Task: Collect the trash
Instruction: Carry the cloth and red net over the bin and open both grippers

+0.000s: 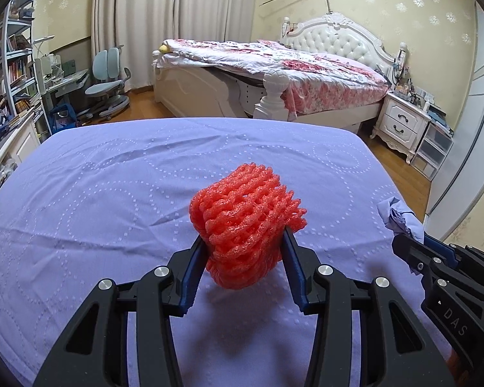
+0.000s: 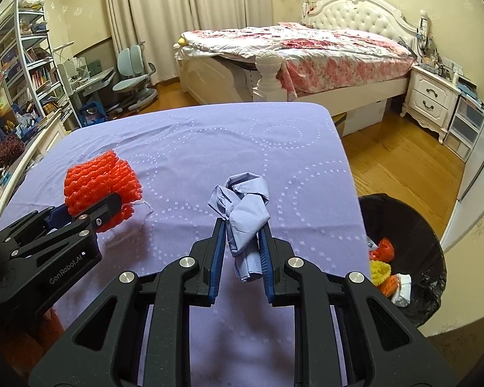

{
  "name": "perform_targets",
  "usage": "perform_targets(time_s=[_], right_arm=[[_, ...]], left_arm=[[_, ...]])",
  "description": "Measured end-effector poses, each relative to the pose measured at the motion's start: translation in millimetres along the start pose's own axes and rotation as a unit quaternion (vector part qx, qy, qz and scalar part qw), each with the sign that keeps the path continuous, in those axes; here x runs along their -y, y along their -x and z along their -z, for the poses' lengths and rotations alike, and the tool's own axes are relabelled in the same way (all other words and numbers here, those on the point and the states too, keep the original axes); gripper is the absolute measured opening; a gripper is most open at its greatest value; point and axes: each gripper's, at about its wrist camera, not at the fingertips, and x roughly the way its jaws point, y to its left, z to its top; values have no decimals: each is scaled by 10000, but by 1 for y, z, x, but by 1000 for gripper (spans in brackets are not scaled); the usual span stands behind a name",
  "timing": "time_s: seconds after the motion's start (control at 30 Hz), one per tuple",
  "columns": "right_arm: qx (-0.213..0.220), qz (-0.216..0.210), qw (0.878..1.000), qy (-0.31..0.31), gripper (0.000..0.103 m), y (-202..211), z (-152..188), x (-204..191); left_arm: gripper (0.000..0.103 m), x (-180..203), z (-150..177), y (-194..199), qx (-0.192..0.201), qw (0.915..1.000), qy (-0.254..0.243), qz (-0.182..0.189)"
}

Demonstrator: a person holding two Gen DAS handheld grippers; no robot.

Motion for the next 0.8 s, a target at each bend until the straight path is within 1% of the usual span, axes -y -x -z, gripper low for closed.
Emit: perform_targets(time_s=[0.17, 0.27, 0.3, 0.37, 0.47, 0.57, 0.67, 0.8], right_arm=[[106, 120, 9998, -155, 20, 15, 8, 14], [185, 318, 9988, -318, 20, 25, 14, 28], [181, 296, 9989, -302, 20, 25, 15, 26], [217, 433, 9981, -390, 20, 30, 19, 34], [246, 579, 9965, -557, 20, 39, 27, 48], [273, 784, 9934, -790, 20, 45, 30, 71], [290, 870, 9919, -884, 20, 46, 31, 84], [331, 1033, 9882, -1079, 20, 48, 34, 112]], left_arm=[[46, 20, 5, 13, 105, 9997, -123, 159], [46, 34, 9, 18, 137, 9993, -184, 298], [46, 40, 10, 19, 149, 9991, -224, 337], [46, 51, 13, 20, 165, 9985, -319, 413], [46, 71, 15, 17, 130, 9974, -437, 565], [46, 90, 14, 13, 127, 9961, -551, 681], [46, 107, 13, 8, 104, 9947, -627, 813], [46, 130, 9, 1, 133, 9925, -781, 935]])
